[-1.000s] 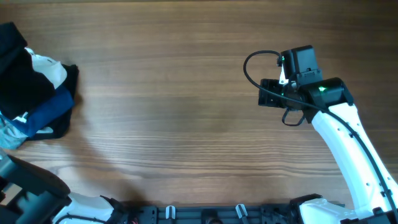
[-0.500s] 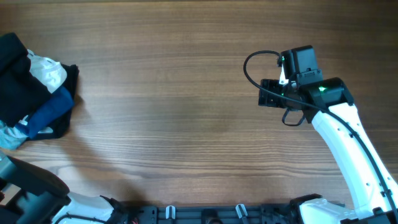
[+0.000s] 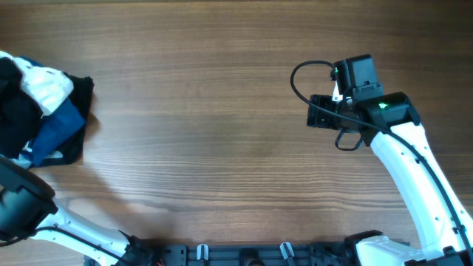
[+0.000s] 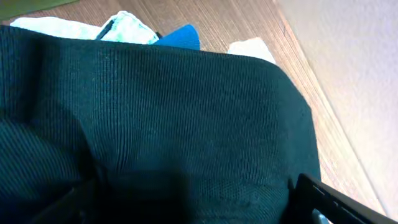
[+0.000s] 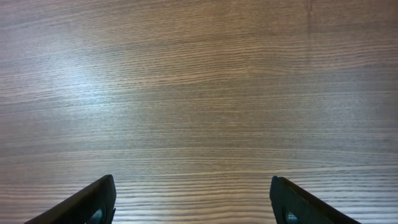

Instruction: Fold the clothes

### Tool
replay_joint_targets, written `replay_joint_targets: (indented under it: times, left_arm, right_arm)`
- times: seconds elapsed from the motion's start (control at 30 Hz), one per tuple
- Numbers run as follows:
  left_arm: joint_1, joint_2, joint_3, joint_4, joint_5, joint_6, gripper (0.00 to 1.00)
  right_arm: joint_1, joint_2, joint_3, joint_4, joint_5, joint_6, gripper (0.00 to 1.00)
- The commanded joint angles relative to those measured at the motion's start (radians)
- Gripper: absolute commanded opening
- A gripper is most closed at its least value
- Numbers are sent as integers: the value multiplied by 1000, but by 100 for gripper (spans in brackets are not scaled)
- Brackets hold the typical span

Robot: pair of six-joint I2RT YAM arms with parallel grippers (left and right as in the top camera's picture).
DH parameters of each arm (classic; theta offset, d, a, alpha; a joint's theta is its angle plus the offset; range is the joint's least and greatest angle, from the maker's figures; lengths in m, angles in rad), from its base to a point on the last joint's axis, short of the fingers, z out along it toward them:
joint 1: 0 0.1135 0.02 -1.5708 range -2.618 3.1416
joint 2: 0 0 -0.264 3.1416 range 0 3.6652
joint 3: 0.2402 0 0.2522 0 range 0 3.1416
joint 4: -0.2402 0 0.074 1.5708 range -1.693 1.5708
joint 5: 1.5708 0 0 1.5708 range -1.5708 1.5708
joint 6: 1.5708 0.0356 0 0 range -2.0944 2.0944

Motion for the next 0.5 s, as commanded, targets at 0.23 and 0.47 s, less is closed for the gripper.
replay_joint_targets:
  times: [0.23,0.47]
  left_arm:
    - [-136,-245,39,-48,53,82,100]
    - [-557,-391,39,-301,-144,165,100]
  right_arm:
    - [-2,-19,10,75,-21,15,100]
    - [-3,-19,11,369,-36,-27,100]
